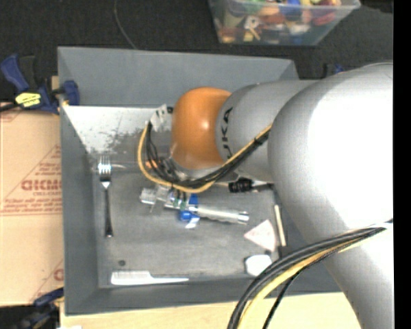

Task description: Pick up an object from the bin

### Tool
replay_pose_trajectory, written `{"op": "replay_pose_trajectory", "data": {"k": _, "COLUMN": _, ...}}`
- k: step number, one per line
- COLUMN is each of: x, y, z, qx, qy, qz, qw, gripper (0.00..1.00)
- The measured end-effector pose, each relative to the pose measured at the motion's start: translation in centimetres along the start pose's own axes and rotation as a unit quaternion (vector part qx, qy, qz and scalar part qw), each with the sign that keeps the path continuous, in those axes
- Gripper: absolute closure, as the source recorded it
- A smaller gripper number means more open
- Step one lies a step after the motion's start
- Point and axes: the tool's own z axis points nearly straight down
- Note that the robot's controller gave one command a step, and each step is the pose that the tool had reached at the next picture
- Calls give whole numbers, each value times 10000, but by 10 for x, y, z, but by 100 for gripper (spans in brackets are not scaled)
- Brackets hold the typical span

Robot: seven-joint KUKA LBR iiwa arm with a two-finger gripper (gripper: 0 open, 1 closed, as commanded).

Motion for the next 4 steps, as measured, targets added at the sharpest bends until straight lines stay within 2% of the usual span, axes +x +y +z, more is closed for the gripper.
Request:
{"op": "replay_pose_trajectory", "data": {"k": 1, "x": 43, "y": 89, "z": -1, "qx": -56, "qy": 11, "qz": -1769, "qw": 9842, "gripper": 100}}
{"op": "replay_pose_trajectory", "data": {"k": 3, "x": 43, "y": 88, "z": -11, "qx": -64, "qy": 13, "qz": -1755, "qw": 9845, "gripper": 100}}
{"op": "replay_pose_trajectory", "data": {"k": 4, "x": 44, "y": 88, "z": -34, "qx": -57, "qy": 35, "qz": -1749, "qw": 9846, "gripper": 100}}
